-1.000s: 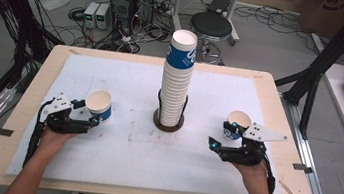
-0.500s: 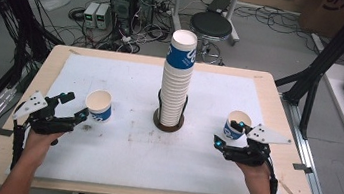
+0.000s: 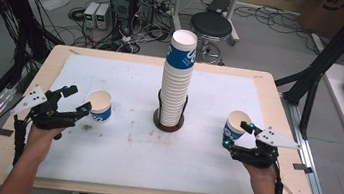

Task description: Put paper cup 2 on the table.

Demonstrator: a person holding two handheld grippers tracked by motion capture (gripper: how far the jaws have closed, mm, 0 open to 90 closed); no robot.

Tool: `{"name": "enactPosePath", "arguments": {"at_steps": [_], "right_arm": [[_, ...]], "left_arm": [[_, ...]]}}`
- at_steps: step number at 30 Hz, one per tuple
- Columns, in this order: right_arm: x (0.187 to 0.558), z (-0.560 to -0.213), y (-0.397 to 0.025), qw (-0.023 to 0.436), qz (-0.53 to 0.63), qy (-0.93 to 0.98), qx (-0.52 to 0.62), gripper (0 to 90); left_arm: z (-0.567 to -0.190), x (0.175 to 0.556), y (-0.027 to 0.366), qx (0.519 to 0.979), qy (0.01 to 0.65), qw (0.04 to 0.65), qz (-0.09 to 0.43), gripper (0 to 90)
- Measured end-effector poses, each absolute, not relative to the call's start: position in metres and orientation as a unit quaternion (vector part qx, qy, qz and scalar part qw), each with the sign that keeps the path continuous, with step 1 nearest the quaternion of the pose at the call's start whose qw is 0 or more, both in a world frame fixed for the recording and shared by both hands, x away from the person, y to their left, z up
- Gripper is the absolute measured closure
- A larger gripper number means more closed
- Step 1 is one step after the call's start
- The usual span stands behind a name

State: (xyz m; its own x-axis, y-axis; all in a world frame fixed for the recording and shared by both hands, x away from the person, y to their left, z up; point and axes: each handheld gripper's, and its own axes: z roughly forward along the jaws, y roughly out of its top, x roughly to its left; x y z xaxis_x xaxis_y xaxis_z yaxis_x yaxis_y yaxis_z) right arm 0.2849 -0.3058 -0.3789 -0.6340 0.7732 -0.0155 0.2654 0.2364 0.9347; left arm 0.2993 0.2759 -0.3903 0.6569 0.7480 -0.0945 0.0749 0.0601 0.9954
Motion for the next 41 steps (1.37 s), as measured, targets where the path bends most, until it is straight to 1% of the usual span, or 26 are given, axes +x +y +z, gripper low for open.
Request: {"name": "enactPosePath", "arguments": {"at_steps": [11, 24, 41], "right_arm": [[0.2793, -0.3756, -0.3046, 0.253, 0.515, 0.738, 0.355, 20.5], [0.2809, -0.3785, -0.3056, 0.248, 0.518, 0.737, 0.357, 20.5], [0.2817, -0.3779, -0.3053, 0.252, 0.519, 0.736, 0.354, 20.5]], "left_arm": [[-0.3874, 0.2952, 0.2773, 0.632, 0.319, 0.657, 0.258, 15.9], [-0.3886, 0.2949, 0.2759, 0.639, 0.319, 0.650, 0.260, 16.0], [-0.3895, 0.2935, 0.2818, 0.633, 0.325, 0.649, 0.271, 16.0]]}}
